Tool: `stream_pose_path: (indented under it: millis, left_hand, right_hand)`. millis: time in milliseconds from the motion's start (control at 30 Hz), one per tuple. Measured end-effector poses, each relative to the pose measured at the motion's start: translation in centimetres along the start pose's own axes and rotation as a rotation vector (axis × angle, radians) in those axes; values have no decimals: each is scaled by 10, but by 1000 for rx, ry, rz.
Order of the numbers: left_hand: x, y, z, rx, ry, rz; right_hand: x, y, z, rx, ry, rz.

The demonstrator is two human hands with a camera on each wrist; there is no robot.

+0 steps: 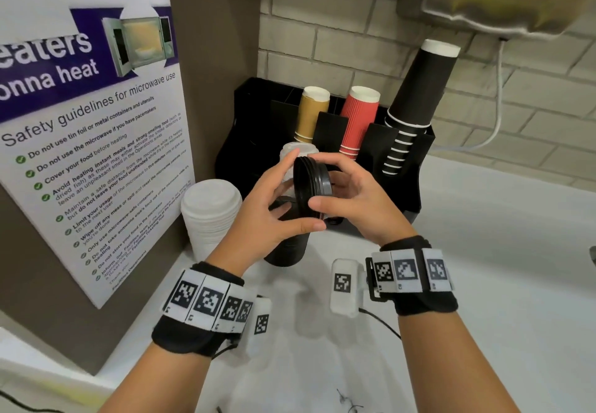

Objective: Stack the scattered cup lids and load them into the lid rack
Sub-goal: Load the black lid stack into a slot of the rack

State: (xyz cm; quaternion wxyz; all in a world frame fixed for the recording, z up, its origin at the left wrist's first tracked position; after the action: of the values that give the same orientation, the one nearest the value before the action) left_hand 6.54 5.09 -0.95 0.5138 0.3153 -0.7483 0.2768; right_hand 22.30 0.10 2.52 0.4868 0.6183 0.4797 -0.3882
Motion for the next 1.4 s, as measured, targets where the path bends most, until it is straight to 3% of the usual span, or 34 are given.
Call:
stream_pose_path:
  millis: [100,167,233,500,733,1033,1200,1400]
  left_hand:
    - [7,9,-1,107,-13,-23]
    - [14,19,1,204,-23,-70]
    - [19,28,4,268,-29,-125]
    - [20,34,13,284,-7,-204]
    - [17,30,13,279,15,-210]
    - [16,29,12,278,20,-198]
    - [13,29,9,276,30,-191]
    - [10,25,5,257,29,-183]
  right_hand:
    - [-2,25,-14,164,59,37]
    - [1,52,-25,354,59,175]
    - [9,74,-37,435,-8,367]
    - [71,77,-73,17,-316,1044]
    - [93,53,-84,-222,-421,1452]
    - [102,39,-84,-291,-461,1504]
    - [97,36,-77,-176,-370,1487]
    - [94,37,-78,-255,-426,1373]
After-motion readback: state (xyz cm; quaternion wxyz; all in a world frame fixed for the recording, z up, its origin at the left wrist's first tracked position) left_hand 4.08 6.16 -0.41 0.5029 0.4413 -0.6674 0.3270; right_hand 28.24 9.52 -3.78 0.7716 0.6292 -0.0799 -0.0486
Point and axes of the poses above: each hand's wrist, its own z-axis away from the middle knuckle, its own y-axis out of the back of the hand, x = y × z, the point moved 2 cm from there along -z, towards the middle knuckle, and after that the axes turned 4 degrees about z, right-handed, at the moved point
